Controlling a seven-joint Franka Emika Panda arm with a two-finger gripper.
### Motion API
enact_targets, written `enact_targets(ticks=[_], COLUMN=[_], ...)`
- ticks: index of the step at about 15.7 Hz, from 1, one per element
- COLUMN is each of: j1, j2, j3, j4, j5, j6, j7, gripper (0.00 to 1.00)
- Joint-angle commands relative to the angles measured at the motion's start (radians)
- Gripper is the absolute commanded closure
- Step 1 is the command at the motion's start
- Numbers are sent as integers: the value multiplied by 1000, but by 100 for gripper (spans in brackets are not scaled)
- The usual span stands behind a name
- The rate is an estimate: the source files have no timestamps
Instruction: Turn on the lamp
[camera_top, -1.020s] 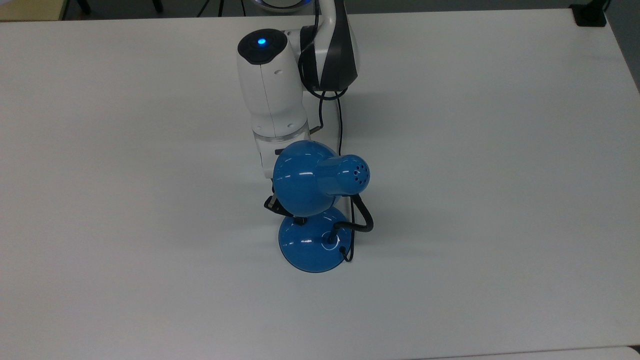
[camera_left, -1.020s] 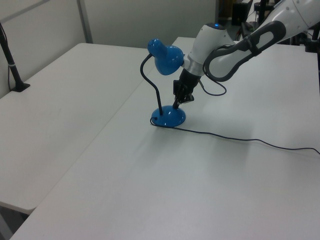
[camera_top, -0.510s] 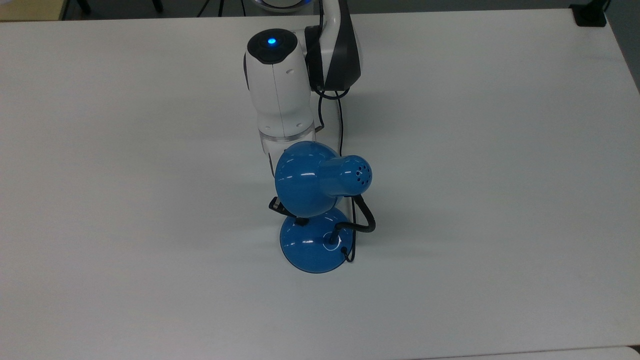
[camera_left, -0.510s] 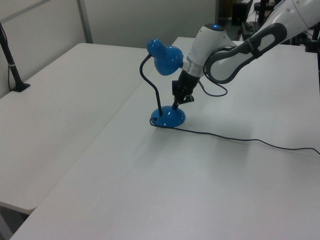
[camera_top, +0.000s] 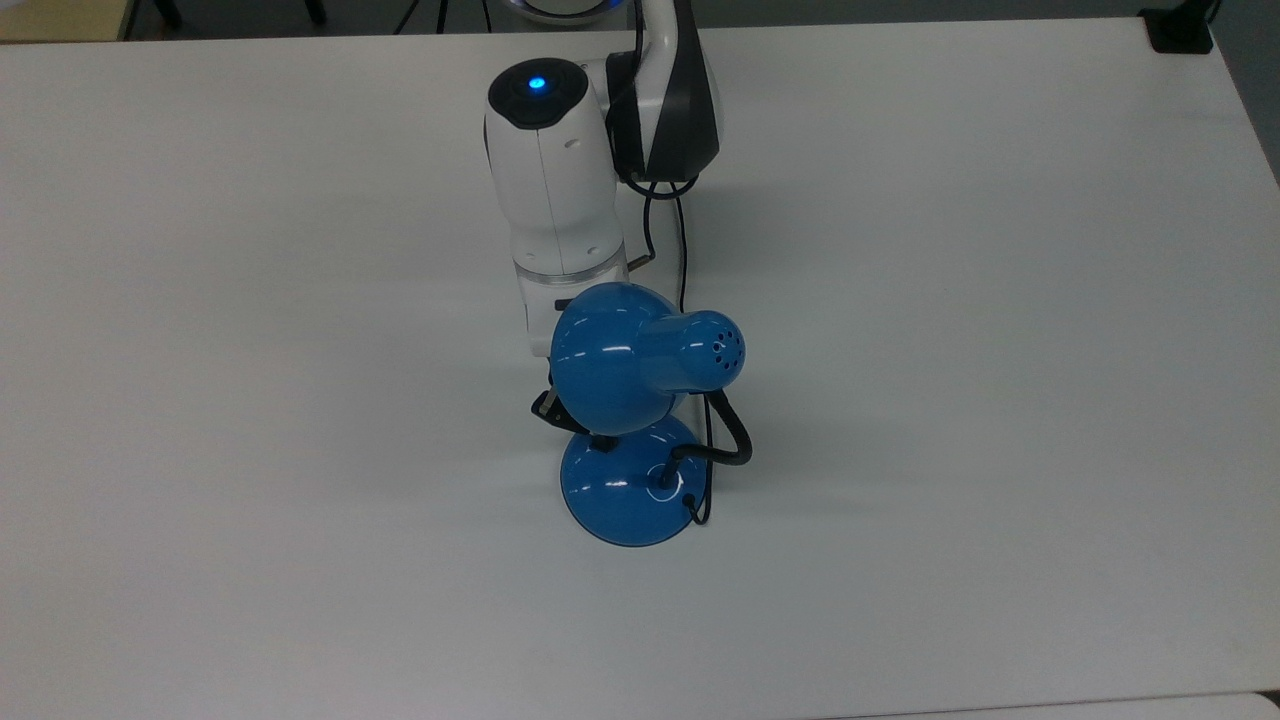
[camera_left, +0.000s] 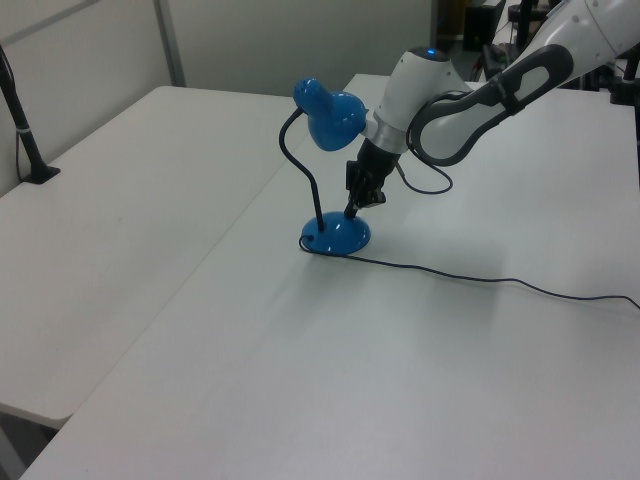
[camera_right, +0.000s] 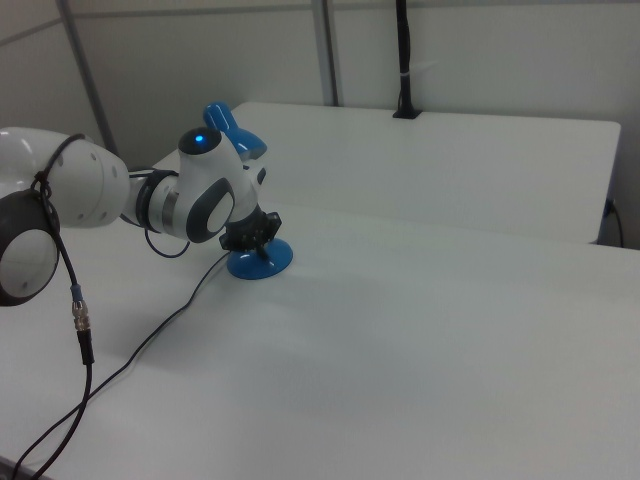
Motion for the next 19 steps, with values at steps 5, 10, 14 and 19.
enact_targets(ticks=[5, 10, 14, 19], j1=[-17, -17, -16, -28], j2=[41, 44, 50, 8], j3=[41, 41, 41, 67], j4=[34, 45, 43, 20], j5=[121, 132, 130, 136], j6=[56, 54, 54, 51], j7=[42, 39, 33, 79], gripper=[100, 100, 100, 100])
